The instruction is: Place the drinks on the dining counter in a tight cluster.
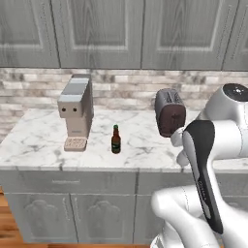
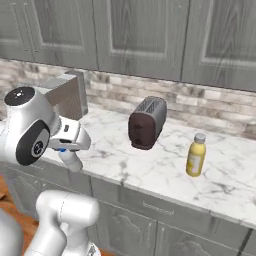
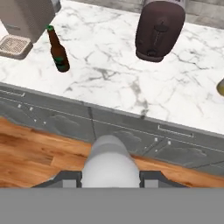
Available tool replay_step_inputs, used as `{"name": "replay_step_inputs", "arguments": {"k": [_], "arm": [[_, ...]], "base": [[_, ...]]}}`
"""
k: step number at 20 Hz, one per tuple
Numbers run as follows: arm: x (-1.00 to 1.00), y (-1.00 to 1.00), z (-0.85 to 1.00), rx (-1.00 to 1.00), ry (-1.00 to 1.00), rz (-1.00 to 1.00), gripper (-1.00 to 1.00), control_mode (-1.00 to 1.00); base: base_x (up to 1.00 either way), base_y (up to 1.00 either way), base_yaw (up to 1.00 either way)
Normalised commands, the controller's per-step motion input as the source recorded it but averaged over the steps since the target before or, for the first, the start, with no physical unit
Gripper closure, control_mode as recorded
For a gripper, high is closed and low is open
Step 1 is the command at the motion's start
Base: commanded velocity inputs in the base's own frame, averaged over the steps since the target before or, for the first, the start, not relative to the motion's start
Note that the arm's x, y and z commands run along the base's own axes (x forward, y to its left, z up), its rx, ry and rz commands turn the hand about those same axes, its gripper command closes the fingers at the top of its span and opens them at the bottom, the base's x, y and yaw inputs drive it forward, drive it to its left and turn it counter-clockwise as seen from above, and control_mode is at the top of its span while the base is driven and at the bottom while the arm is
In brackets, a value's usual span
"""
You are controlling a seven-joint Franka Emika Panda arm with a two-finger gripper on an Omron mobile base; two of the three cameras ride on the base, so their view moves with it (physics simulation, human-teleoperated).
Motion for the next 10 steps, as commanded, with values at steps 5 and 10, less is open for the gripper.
{"name": "replay_step_inputs", "arguments": {"k": [5, 10], "arm": [[0.0, 0.0, 0.0, 0.0, 0.0, 0.0, 1.0, 1.0], [0.0, 0.0, 0.0, 0.0, 0.0, 0.0, 1.0, 1.0]], "base": [[-0.37, -0.14, 0.76], [-0.45, 0.0, 0.89]]}}
